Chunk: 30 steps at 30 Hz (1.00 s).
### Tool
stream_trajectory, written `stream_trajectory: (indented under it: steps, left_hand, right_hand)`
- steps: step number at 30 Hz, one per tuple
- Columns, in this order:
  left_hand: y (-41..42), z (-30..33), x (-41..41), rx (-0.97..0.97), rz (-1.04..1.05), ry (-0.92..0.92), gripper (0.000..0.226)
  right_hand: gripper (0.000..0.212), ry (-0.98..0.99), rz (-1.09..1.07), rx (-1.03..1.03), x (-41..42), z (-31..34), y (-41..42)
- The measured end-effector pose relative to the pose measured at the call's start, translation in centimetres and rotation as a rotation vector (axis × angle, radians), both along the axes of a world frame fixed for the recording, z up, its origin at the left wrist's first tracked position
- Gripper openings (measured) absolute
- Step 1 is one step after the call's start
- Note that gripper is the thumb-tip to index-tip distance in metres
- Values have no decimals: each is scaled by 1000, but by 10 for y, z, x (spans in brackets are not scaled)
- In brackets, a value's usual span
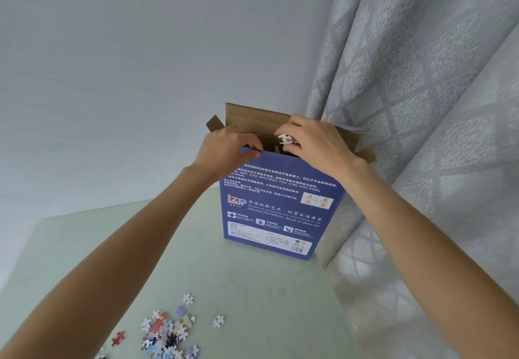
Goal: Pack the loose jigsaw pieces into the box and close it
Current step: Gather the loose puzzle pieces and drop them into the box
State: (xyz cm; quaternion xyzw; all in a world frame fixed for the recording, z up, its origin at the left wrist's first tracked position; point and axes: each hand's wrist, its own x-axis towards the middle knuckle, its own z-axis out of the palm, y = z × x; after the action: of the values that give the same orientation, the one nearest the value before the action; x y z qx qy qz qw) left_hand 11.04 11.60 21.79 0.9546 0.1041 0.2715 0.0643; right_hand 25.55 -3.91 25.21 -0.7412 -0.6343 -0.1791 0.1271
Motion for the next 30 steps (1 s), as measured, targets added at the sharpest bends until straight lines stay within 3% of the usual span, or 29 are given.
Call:
stream_trajectory:
  steps: [4, 12, 17, 24, 27, 30]
  left_hand:
    - [-3, 0, -3, 5, -1, -27, 5]
    - [-5, 0, -8, 58, 5, -66, 11]
    - [-5, -1, -12, 60, -4, -109, 16]
    - [-11, -2, -28, 120, -3, -213, 21]
    - [-27, -11, -59, 50, 46, -364, 19]
    - [-45, -42, -106, -105, 145, -403, 20]
  right_hand:
    - [15, 49, -74, -11, -5, -3, -2]
    - [18, 176, -110, 44, -9, -7, -1]
    - [14, 130, -100, 89, -17, -15, -4]
    - [17, 53, 40, 413, -41, -17, -12]
    - [18, 24, 115, 537, -70, -38, -21]
    - [17, 104, 156, 455, -103, -85, -29]
